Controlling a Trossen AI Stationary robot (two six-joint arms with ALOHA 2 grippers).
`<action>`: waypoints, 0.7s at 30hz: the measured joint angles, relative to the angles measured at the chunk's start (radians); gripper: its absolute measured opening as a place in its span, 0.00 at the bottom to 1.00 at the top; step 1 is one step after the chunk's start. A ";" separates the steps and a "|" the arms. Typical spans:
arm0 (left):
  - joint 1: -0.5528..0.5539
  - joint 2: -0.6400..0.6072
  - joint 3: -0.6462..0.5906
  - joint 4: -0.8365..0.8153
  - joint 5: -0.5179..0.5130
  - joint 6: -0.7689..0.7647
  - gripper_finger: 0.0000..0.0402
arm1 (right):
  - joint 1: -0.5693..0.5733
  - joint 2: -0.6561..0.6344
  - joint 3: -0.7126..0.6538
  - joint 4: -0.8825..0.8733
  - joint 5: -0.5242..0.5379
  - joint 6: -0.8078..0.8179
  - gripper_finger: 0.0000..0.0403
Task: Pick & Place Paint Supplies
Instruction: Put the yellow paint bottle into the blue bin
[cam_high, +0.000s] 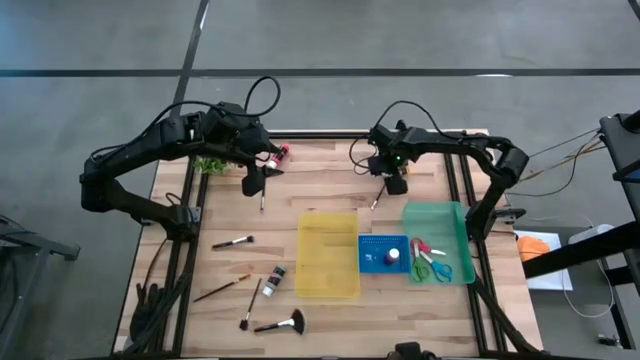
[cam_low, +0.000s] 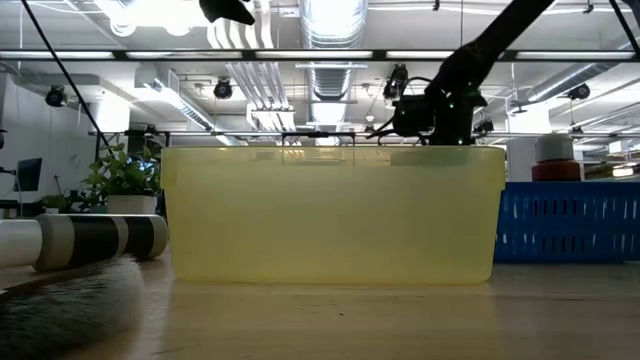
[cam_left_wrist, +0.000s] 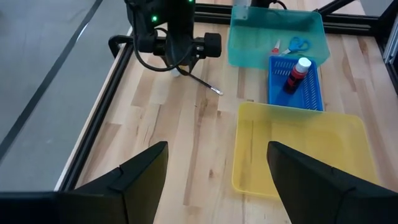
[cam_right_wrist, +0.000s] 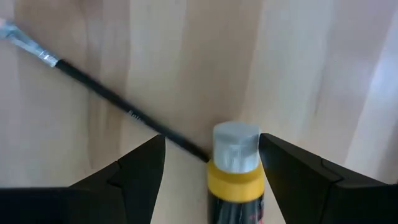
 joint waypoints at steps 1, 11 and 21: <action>0.000 0.000 0.000 0.000 0.000 -0.005 0.71 | -0.002 0.000 -0.004 0.013 0.000 0.000 0.64; 0.000 0.000 0.000 0.000 0.001 -0.038 0.71 | -0.035 0.000 -0.071 0.129 0.008 0.003 0.64; 0.000 0.000 0.000 0.000 0.001 -0.069 0.71 | -0.045 0.022 -0.083 0.166 0.010 0.021 0.49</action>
